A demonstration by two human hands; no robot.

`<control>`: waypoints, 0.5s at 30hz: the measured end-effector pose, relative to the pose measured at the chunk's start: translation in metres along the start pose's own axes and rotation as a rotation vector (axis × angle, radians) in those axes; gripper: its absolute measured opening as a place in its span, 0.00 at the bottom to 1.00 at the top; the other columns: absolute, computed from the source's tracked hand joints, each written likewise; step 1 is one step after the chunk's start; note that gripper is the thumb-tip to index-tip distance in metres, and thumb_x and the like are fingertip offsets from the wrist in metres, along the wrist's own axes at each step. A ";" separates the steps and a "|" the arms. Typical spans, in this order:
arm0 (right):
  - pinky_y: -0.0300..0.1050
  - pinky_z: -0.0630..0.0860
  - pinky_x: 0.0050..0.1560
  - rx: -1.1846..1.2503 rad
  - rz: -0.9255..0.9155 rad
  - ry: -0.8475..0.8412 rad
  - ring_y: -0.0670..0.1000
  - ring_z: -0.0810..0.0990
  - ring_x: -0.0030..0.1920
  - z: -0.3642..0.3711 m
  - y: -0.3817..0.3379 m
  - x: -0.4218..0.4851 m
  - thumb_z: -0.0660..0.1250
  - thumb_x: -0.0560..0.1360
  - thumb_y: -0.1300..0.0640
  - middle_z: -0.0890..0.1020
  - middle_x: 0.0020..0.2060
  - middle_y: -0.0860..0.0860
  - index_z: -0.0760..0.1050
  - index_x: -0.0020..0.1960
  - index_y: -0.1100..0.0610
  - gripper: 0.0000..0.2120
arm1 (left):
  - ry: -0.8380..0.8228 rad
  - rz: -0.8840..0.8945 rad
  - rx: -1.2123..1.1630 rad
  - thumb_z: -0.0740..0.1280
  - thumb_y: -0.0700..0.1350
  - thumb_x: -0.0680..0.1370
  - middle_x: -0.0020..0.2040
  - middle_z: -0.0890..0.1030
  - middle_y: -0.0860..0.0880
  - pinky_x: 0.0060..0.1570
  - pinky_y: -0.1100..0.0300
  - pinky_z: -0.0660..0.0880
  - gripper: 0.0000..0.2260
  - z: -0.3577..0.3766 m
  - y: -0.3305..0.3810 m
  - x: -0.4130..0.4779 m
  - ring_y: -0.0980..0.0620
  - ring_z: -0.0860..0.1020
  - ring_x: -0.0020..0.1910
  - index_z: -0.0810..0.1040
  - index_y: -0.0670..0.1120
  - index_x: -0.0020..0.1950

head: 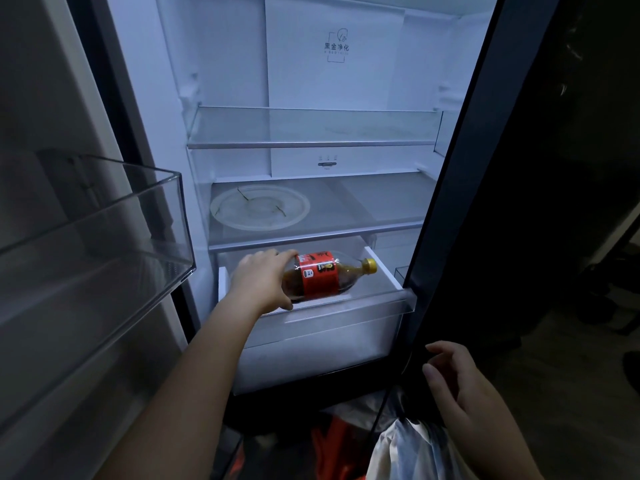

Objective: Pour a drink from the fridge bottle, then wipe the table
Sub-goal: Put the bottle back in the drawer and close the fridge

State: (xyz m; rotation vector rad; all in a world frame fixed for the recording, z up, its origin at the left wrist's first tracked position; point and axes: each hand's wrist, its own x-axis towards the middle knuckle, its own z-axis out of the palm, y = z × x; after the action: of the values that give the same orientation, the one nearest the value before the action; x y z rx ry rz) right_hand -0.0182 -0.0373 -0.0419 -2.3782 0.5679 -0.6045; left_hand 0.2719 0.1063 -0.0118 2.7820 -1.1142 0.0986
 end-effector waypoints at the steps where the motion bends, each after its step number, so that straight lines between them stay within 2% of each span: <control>1: 0.34 0.72 0.42 0.004 0.001 0.003 0.39 0.77 0.46 0.001 0.001 0.001 0.57 0.73 0.43 0.79 0.40 0.44 0.66 0.53 0.38 0.09 | 0.006 -0.001 -0.004 0.77 0.55 0.64 0.65 0.72 0.50 0.62 0.54 0.65 0.43 0.000 0.000 0.003 0.47 0.69 0.65 0.59 0.55 0.74; 7: 0.32 0.72 0.42 0.010 0.030 -0.007 0.39 0.77 0.48 0.003 0.012 0.003 0.63 0.76 0.52 0.79 0.41 0.43 0.69 0.52 0.40 0.08 | -0.001 -0.025 -0.054 0.77 0.55 0.65 0.65 0.72 0.49 0.61 0.54 0.65 0.43 0.003 0.003 0.018 0.47 0.67 0.66 0.59 0.54 0.75; 9: 0.31 0.71 0.44 0.024 0.039 -0.006 0.39 0.77 0.48 0.004 0.015 0.004 0.63 0.76 0.52 0.79 0.41 0.43 0.70 0.51 0.39 0.08 | -0.015 -0.035 -0.067 0.77 0.55 0.64 0.66 0.72 0.49 0.61 0.54 0.65 0.43 0.007 0.003 0.021 0.46 0.67 0.66 0.60 0.54 0.75; 12: 0.31 0.71 0.44 0.040 0.043 -0.011 0.39 0.77 0.47 0.004 0.017 0.006 0.60 0.74 0.46 0.77 0.48 0.35 0.69 0.51 0.37 0.07 | -0.021 -0.053 -0.106 0.77 0.54 0.63 0.66 0.73 0.49 0.61 0.53 0.66 0.43 0.013 0.001 0.026 0.46 0.68 0.65 0.61 0.54 0.74; 15: 0.31 0.71 0.44 0.052 0.058 -0.025 0.39 0.78 0.45 0.005 0.023 0.008 0.64 0.76 0.52 0.77 0.47 0.34 0.71 0.50 0.39 0.08 | -0.022 -0.062 -0.143 0.78 0.53 0.62 0.65 0.75 0.49 0.61 0.53 0.67 0.43 0.017 -0.002 0.033 0.46 0.70 0.65 0.62 0.54 0.74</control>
State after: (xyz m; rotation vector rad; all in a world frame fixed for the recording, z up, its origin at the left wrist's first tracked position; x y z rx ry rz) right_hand -0.0145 -0.0556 -0.0581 -2.3093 0.6013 -0.5571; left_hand 0.2967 0.0825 -0.0250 2.6939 -0.9973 -0.0183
